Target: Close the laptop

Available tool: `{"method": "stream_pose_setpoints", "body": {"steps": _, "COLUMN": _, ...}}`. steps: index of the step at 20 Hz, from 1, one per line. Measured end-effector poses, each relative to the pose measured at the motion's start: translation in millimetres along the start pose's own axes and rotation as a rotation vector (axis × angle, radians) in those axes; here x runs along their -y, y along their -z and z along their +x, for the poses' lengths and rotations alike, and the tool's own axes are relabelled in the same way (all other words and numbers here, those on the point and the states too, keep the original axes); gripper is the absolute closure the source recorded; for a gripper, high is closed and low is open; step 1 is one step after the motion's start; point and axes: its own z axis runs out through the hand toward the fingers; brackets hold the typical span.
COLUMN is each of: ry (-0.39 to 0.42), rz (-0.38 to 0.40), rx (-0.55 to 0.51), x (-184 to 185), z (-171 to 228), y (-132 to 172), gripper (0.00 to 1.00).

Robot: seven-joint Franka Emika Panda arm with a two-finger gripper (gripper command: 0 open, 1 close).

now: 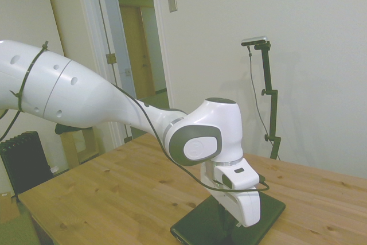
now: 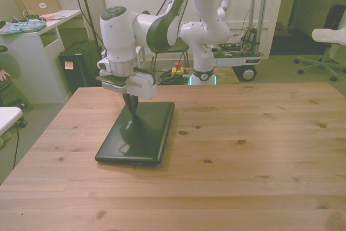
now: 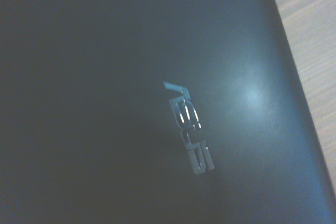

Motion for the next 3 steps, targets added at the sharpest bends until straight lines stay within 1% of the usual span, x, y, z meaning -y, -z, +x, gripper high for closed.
{"method": "stream_pose_setpoints", "body": {"steps": 2, "ry": 0.017, "rz": 0.047, "rx": -0.026, "x": 2.0, "z": -10.5, "y": 32.1, "gripper": 1.00}}
{"method": "stream_pose_setpoints", "body": {"steps": 3, "ry": 0.035, "rz": 0.076, "rx": -0.036, "x": 1.5, "z": -20.7, "y": 51.9, "gripper": 0.00}}
